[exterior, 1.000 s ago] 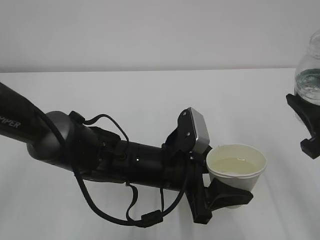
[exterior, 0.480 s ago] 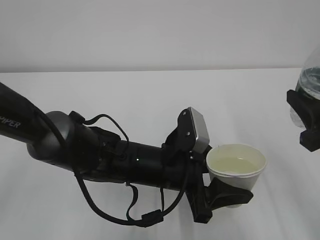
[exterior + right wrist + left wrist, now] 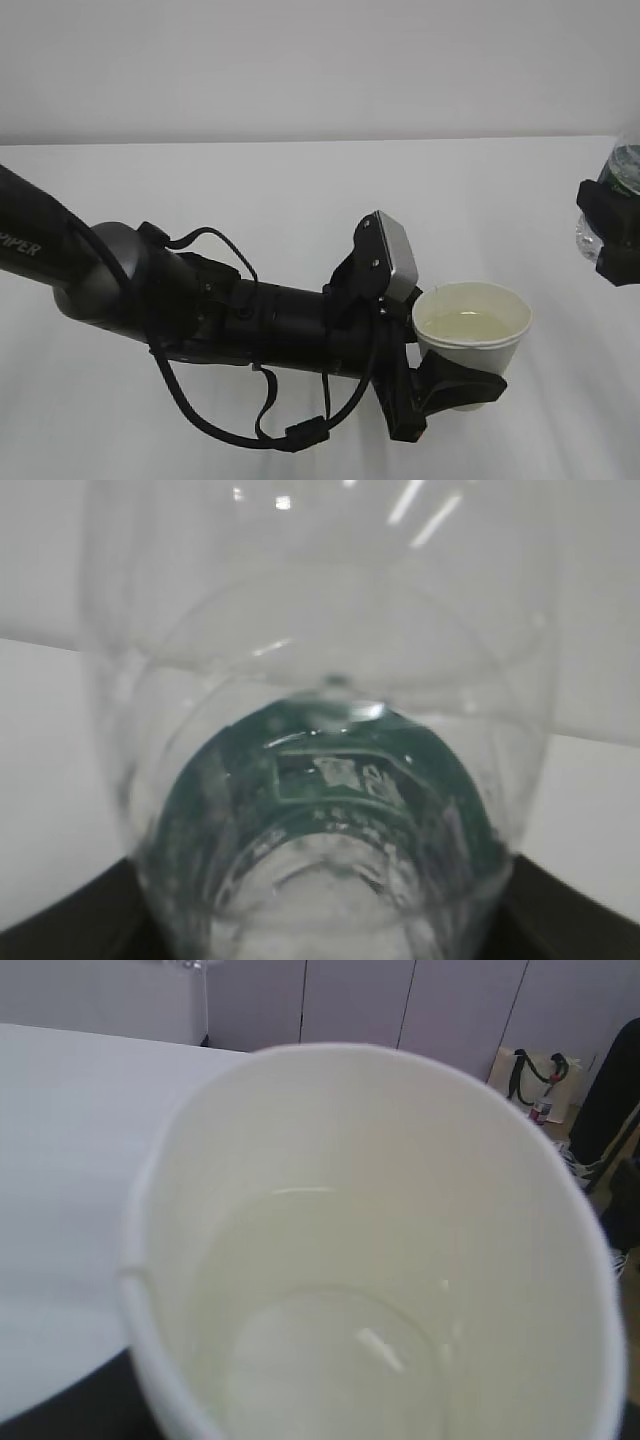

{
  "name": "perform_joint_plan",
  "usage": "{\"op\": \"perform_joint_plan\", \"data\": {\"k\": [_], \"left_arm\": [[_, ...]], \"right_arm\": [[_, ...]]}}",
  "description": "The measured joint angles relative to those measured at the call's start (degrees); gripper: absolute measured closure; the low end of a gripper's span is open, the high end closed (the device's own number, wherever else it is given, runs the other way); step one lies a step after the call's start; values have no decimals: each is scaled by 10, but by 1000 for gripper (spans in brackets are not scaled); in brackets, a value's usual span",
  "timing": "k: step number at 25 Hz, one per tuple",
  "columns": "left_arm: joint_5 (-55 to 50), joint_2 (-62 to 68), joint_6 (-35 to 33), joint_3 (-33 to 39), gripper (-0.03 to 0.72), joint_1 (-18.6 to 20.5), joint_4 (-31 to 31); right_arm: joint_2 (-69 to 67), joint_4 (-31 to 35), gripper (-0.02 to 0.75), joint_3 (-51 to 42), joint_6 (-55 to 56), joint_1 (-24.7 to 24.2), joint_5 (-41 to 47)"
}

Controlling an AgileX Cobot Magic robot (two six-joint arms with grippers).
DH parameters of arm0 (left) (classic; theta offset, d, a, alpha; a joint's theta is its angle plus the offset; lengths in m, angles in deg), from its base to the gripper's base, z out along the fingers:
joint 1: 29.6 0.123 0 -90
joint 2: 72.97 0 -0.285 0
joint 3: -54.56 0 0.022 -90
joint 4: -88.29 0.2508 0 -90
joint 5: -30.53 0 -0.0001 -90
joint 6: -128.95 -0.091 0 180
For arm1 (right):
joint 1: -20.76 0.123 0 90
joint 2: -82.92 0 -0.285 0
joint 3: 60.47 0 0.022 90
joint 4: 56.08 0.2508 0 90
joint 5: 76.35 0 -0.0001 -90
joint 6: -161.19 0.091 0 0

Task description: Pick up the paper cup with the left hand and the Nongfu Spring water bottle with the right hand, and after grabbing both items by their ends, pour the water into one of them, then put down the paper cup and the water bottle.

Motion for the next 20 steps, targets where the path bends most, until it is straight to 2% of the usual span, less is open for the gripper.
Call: {"op": "perform_joint_plan", "data": {"k": [5,10,20], "left_arm": [[0,0,0,0,253,0,0],[0,0,0,0,253,0,0],[0,0,0,0,253,0,0]], "right_arm": [[-37,26,285,0,8,0,-44],[-93,77,285,-37,11,0,-170],[-159,112,285,-65,13,0,-194]]}}
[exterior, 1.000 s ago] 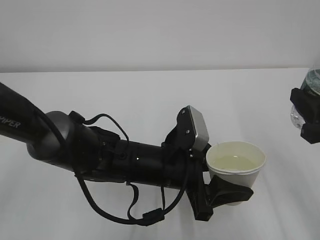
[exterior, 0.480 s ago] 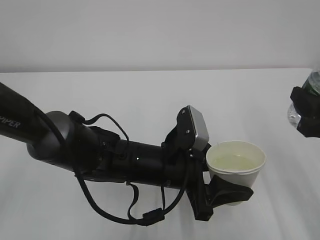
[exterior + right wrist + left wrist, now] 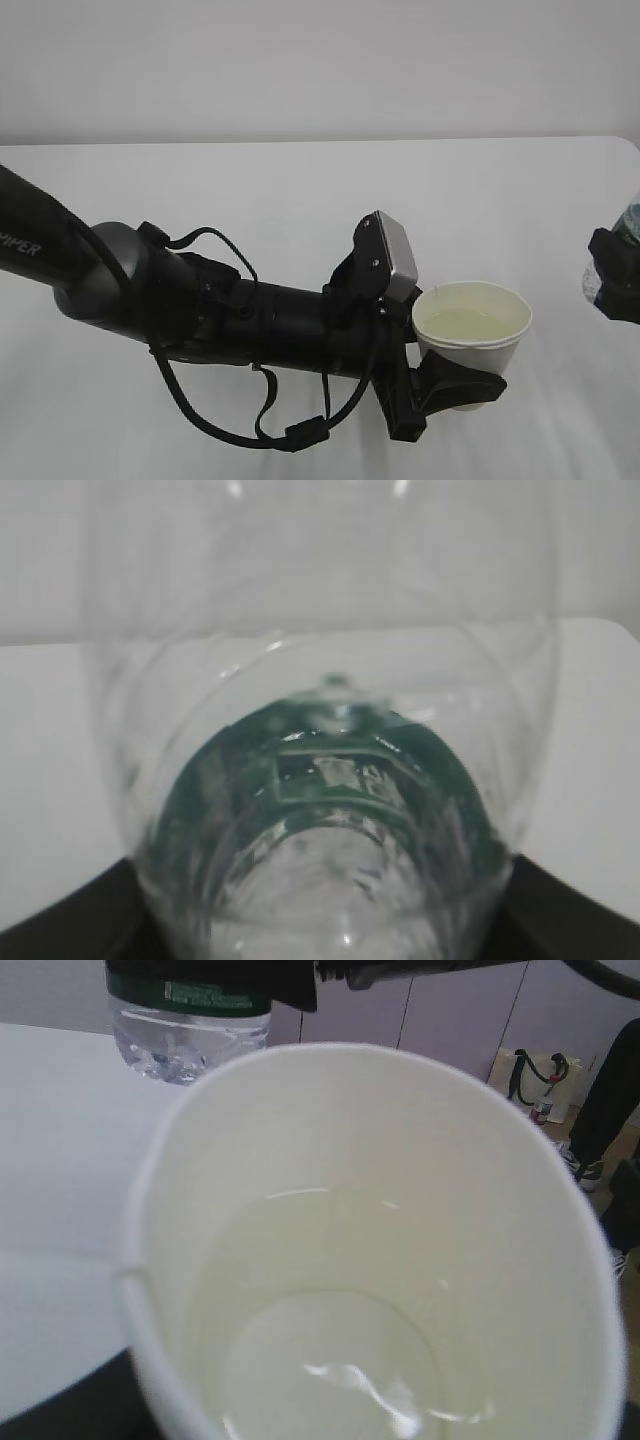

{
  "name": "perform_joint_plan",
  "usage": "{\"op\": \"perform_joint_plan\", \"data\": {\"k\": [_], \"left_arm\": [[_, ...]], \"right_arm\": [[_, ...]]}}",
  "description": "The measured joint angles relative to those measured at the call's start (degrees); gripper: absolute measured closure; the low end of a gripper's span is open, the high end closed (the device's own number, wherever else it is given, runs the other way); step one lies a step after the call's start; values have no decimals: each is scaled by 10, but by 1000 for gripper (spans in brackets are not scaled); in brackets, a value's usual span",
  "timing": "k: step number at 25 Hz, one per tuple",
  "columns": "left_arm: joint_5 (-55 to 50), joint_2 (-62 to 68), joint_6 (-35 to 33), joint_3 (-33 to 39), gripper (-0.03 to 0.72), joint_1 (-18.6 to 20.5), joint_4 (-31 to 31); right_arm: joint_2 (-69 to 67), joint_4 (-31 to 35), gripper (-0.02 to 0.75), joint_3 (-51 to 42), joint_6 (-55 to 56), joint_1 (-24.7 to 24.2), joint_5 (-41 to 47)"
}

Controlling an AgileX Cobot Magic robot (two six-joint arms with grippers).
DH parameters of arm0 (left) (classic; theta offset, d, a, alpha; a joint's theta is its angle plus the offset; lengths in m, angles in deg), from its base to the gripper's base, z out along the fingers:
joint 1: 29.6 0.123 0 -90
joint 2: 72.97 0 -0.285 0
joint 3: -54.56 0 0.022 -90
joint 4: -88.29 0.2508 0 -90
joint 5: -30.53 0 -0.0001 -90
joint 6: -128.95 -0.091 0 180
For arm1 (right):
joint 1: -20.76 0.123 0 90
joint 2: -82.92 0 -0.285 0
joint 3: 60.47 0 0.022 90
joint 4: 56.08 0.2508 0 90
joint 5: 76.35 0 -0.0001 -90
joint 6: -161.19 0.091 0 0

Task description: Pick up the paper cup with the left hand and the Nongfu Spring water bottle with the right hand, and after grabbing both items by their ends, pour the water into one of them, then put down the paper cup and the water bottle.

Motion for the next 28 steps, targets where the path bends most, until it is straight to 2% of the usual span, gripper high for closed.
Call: {"op": "perform_joint_plan", "data": {"k": [7,28], "left_arm": [[9,0,0,0,253,0,0],[10,0,0,0,253,0,-19]], "right_arm": [[-47,14,285,11,1,0,0],[-209,11,295,146,1,0,-2]]}}
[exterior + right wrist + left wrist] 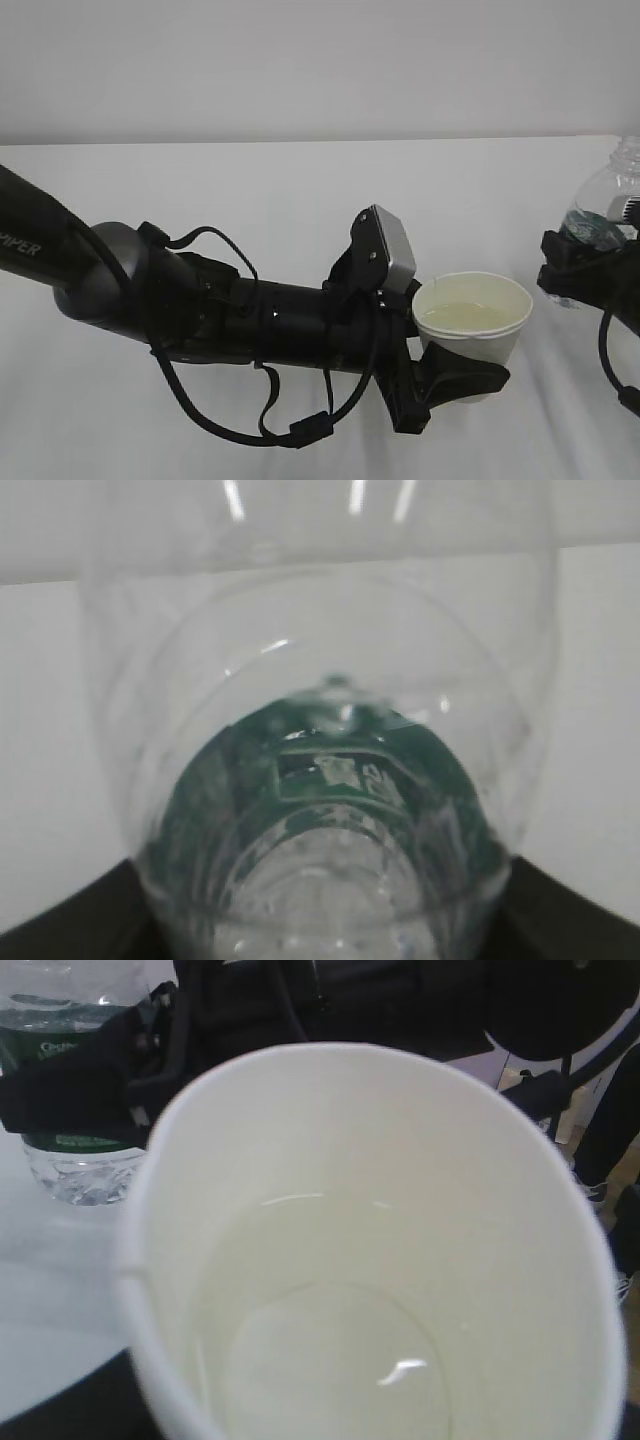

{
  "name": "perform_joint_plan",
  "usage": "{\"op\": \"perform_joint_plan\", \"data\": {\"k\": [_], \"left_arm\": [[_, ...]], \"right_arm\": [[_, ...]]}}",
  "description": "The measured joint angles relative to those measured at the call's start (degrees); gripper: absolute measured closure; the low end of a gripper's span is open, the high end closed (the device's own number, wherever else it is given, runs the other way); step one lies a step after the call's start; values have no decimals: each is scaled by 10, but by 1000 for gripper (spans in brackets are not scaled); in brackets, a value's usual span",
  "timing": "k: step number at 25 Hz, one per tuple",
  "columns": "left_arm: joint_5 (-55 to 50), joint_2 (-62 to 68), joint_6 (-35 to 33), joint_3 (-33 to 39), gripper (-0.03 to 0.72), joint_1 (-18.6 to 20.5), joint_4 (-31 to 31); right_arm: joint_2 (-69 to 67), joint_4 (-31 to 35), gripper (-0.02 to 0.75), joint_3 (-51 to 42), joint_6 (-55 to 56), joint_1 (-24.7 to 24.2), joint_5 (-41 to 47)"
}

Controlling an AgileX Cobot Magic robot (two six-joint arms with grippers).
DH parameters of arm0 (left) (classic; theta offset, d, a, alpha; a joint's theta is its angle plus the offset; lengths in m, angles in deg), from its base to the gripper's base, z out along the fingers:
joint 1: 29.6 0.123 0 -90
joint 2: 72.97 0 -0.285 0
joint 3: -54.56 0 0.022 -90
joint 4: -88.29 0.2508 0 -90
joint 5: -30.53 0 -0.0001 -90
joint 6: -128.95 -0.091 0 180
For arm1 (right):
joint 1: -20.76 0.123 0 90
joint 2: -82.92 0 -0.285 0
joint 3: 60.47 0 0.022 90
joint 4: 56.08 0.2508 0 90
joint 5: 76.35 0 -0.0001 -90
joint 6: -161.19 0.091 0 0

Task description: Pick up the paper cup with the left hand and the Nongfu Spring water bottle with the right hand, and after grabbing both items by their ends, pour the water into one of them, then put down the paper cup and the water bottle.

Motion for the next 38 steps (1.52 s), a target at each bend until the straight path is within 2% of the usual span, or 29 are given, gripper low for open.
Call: {"op": "perform_joint_plan", "data": {"k": [15,38], "left_arm": [[14,0,0,0,253,0,-1],[16,0,0,0,253,0,-1]], "right_arm": [[-99,-15,295,101,-11,0,-1],[-120,-14,298,126,-21,0,-2]]}}
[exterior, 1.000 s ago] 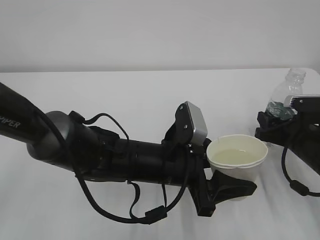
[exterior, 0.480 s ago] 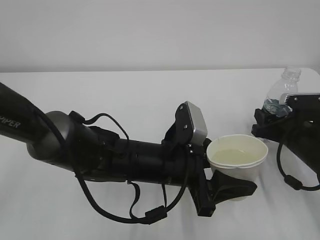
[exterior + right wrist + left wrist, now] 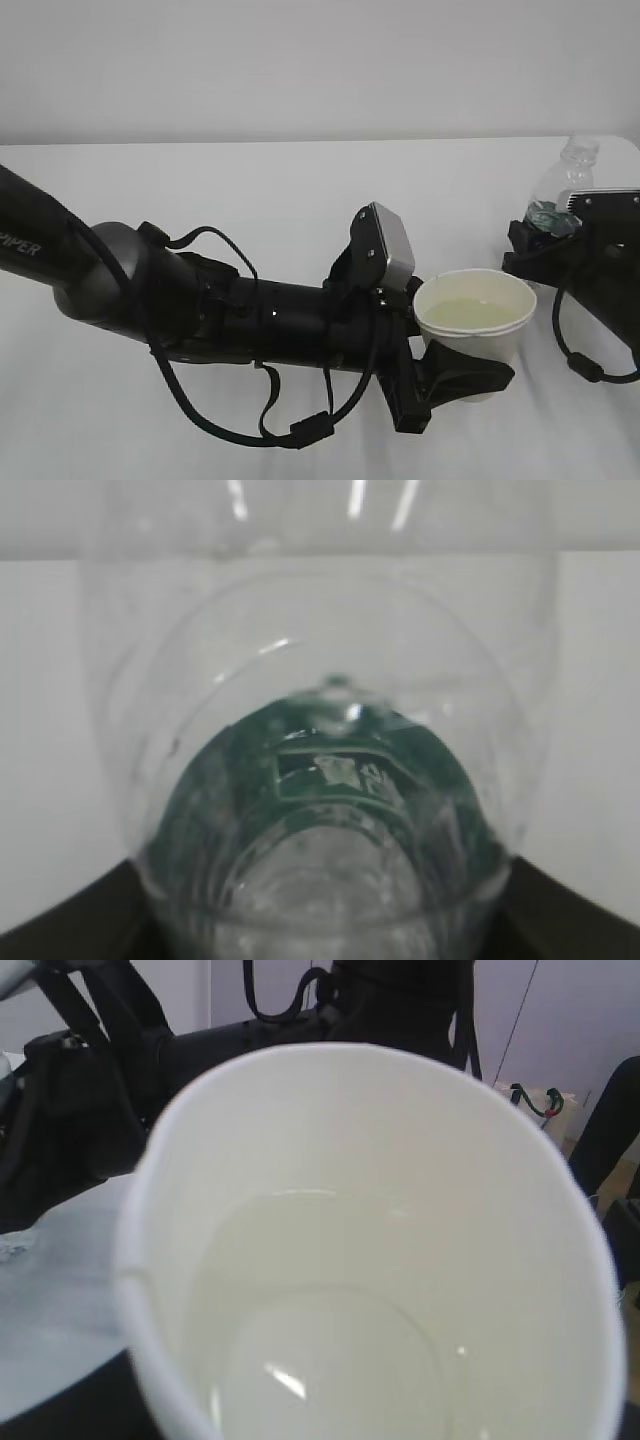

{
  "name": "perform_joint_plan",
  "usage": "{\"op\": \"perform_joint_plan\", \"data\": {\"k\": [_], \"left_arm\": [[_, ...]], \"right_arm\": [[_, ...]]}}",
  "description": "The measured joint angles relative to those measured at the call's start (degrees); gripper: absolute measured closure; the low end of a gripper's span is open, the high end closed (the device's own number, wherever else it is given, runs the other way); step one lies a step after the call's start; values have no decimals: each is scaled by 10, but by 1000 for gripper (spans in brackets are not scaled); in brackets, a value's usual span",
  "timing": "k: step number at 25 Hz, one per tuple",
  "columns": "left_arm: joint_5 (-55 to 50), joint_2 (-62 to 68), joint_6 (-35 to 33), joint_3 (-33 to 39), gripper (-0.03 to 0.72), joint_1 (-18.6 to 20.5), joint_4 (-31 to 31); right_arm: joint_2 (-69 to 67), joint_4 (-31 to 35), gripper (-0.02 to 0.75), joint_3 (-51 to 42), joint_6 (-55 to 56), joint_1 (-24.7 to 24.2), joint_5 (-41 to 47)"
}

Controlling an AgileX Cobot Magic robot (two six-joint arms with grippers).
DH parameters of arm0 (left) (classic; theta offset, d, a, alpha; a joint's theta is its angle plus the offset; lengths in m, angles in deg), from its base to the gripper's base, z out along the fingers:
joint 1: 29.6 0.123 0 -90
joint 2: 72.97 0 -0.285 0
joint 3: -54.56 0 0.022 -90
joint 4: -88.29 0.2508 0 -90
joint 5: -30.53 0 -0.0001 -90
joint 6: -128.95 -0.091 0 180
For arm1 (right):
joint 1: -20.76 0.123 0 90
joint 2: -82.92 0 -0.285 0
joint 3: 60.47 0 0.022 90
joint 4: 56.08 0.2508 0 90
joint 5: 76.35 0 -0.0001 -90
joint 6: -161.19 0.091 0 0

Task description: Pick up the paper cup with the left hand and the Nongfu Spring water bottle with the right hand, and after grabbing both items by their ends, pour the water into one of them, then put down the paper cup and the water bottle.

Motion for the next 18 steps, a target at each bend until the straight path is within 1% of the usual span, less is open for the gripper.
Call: {"op": "perform_joint_plan", "data": {"k": [12,14,18], "left_arm": [[9,0,0,0,256,0,0],[9,0,0,0,256,0,0],[10,0,0,0,256,0,0]], "right_arm": [[-9,0,291,3,1,0,-8],[-9,-2,254,3,18,0,-8],[-9,-5,132,3,47,0,-8]]}}
